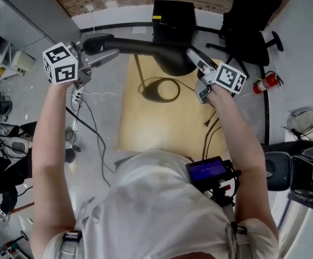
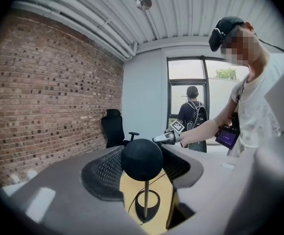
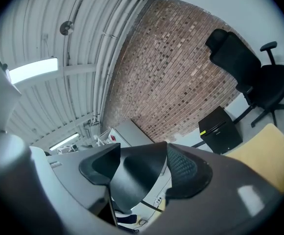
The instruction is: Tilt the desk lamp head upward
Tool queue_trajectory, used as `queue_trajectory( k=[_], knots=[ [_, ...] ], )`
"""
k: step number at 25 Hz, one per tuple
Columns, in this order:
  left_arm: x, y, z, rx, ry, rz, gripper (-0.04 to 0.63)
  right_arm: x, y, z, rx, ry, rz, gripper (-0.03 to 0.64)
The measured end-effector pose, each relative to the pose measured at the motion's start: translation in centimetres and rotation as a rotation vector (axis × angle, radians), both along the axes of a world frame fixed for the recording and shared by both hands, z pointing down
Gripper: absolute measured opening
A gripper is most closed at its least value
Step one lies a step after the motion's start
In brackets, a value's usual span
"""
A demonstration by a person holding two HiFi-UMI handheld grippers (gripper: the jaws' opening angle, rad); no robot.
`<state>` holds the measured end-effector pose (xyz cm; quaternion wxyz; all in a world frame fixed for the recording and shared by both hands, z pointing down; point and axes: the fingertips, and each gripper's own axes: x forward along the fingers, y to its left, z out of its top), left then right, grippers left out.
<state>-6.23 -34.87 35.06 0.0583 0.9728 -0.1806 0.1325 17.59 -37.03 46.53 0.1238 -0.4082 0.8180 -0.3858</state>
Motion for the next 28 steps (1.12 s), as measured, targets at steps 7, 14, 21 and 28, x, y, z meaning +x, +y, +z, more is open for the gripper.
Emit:
queue_trajectory(
  k=[7, 14, 21, 28],
  knots=[
    [0.1, 0.4, 0.0, 0.111, -0.126, 0.092, 0.232, -0.3, -0.7, -0.8, -0.017, -0.065, 0.011, 0.31],
    [0.2, 0.5, 1.6, 0.077, -0.253, 0.118, 0.227, -0.4, -1.7, -4.2, 0.143, -0.055, -0.035, 0.29],
    [-0.2, 1.2, 3.0, 0.026, -0.281, 0.106, 0.225, 0.7, -1.6, -6.5, 0.198, 0.067, 0.004, 0.268],
    [-0.3, 1.2, 4.2, -0.003, -0.316, 0.107, 0.224, 0.7, -2.0, -8.5, 0.242, 0.286, 0.023, 0.267]
  ],
)
